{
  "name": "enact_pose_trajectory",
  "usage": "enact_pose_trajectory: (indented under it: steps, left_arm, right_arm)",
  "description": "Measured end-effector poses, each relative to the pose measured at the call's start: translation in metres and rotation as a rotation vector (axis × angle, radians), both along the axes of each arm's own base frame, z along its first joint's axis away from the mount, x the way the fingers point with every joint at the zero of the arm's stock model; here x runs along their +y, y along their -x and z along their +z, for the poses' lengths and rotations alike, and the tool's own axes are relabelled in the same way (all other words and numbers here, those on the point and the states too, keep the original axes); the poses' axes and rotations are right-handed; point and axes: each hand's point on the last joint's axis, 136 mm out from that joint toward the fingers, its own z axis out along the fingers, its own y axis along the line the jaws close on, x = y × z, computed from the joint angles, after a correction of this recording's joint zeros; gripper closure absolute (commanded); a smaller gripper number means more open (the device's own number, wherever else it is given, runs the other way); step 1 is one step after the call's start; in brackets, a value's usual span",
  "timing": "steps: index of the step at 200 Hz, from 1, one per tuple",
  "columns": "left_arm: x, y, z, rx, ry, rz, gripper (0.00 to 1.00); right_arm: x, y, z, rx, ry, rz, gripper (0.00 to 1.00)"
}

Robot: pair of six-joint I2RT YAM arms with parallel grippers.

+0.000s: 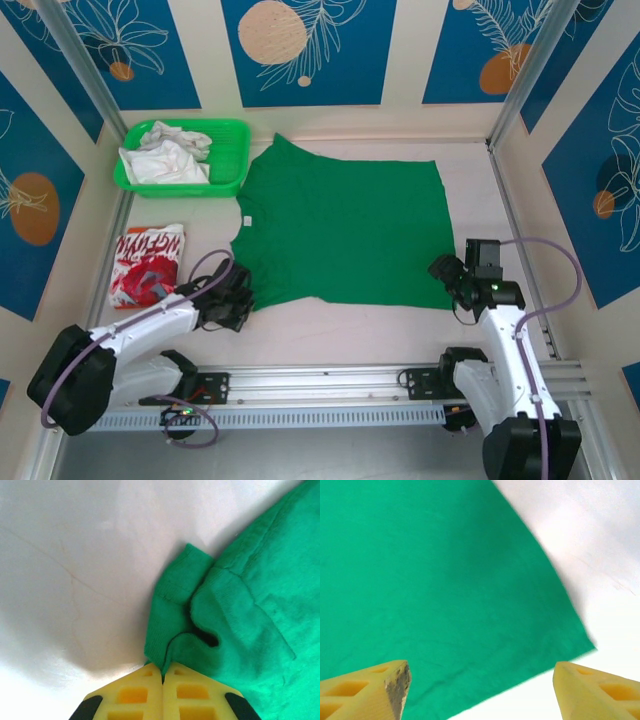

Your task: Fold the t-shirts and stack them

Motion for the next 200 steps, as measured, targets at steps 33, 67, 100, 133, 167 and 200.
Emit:
enact_pose_trajectory:
  steps: [33,67,100,133,167,200]
  left_arm:
    - [0.006,-0.002,0.0,-0.006,-0.02,0.013,1.0]
    - [0.008,-0.001,-0.003,0.007,-0.031,0.013,1.0]
    - [0.008,0.0,-0.006,0.017,-0.038,0.011,1.0]
    - [0.008,-0.001,-0.005,0.017,-0.04,0.007,1.0]
    - [0.008,-0.002,-0.005,0.015,-0.039,0.01,1.0]
    - [0.008,-0.003,-0.004,0.014,-0.039,0.013,1.0]
  right_arm:
    - [-0.009,0.027,-0.028,0.121,-0.065,-0.138,0.44]
    - [-0.018,0.032,-0.045,0.176,-0.114,-0.22,0.62]
    - [-0.026,0.027,-0.055,0.209,-0.144,-0.244,0.63]
    - [-0.029,0.02,-0.067,0.214,-0.183,-0.255,0.64]
    - [-0.028,0.017,-0.076,0.233,-0.209,-0.253,0.67]
    - [-0.03,0.011,-0.077,0.218,-0.212,-0.253,0.67]
